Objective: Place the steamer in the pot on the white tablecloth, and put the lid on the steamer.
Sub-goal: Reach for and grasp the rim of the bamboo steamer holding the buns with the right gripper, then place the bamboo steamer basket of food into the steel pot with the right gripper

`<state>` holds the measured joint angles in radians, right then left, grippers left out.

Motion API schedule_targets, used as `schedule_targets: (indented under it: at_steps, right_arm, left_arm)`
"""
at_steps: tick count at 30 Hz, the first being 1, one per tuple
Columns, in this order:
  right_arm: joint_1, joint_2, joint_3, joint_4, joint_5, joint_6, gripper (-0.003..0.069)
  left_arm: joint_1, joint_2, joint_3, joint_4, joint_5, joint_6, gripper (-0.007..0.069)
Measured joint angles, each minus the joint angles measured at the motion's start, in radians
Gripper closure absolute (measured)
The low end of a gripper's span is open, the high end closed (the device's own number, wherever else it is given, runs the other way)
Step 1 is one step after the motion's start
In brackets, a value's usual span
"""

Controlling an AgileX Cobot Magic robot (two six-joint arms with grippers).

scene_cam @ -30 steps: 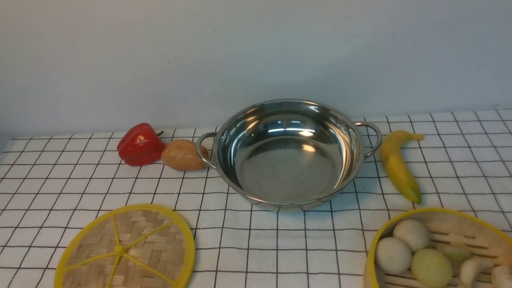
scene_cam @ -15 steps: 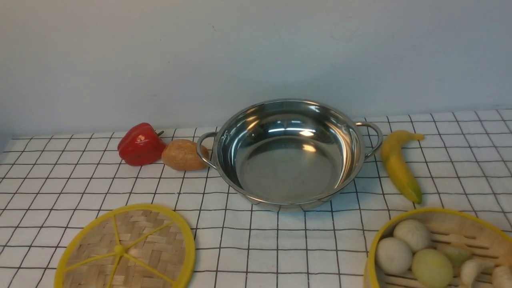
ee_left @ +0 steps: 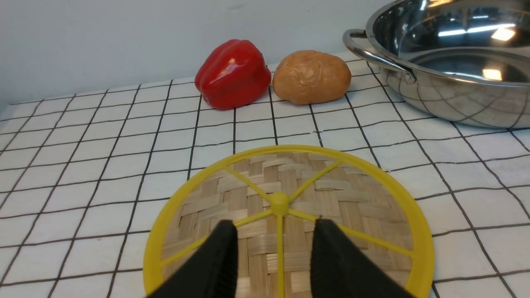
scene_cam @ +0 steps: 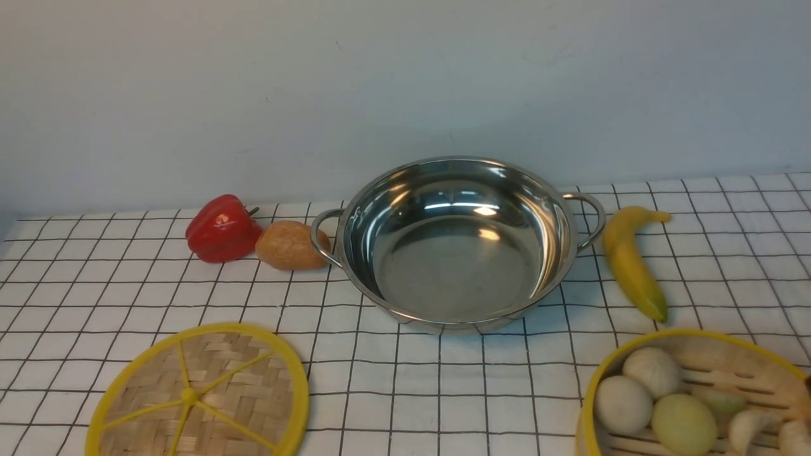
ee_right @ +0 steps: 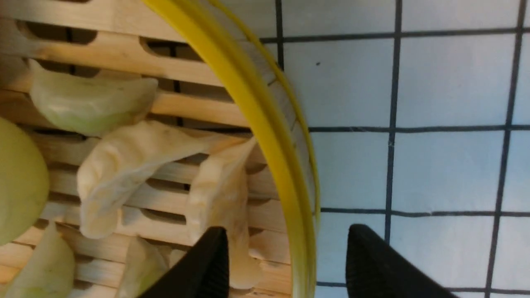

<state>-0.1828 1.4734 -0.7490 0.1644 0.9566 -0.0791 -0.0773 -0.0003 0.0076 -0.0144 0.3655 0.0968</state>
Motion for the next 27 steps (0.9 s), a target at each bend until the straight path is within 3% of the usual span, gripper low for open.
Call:
schedule_targets:
  at_steps: [7,16,20,27]
  right_arm:
    - [0.0,0.02,0.0,-0.068,-0.051,0.041,0.0374]
    - [0.0,0.106,0.0,-0.066,-0.066,0.059,0.0479]
    - [0.001,0.109,-0.009,-0.085,-0.063,0.048,0.0596]
    - [0.0,0.05,-0.154,-0.125,0.064,0.057,0.0602]
  left_arm:
    - [0.0,0.0,0.0,0.0,0.0,0.0,0.0382]
    - [0.0,0.0,0.0,0.0,0.0,0.0,0.0382]
    - [0.0,0.0,0.0,0.0,0.0,0.0,0.0382]
    - [0.0,0.0,0.0,0.0,0.0,0.0,0.0382]
